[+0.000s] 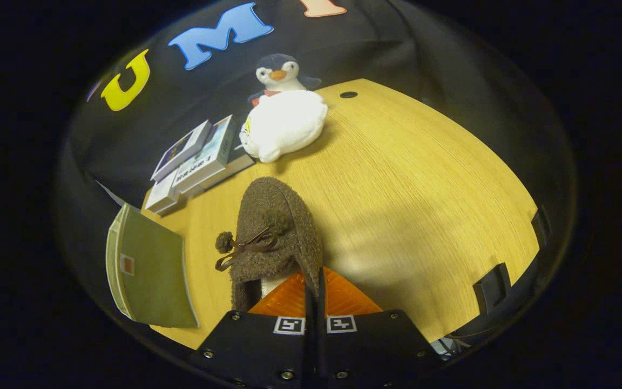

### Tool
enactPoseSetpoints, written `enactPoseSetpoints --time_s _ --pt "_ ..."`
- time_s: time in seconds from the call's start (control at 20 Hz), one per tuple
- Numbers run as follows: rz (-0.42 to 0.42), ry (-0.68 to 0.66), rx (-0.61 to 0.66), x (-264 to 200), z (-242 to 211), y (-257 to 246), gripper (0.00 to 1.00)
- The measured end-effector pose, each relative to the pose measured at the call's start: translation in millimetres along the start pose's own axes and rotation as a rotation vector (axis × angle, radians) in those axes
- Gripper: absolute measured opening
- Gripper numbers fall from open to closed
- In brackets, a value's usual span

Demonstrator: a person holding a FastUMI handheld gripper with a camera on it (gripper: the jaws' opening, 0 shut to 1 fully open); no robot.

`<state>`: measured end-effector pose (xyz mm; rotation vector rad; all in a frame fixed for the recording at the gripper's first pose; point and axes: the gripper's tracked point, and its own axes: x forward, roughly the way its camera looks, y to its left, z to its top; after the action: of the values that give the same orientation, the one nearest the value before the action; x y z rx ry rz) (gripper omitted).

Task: Open the storage box then place both shoes into the box .Put the left shoe in first, then the right shoe, with the right side of both shoes facing outward in a uniform manner.

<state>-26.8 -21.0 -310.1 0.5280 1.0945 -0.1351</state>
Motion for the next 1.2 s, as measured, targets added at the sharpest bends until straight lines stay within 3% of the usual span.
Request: enactPoseSetpoints --time_s 0.65,0.95,1.2 --pt "0.324 -0.030 -0.030 -69 9 233 0.00" --pt "0.360 -0.010 -0.049 -56 -20 301 0.00" --pt "0.337 0.033 -0.047 -31 -51 321 0.00"
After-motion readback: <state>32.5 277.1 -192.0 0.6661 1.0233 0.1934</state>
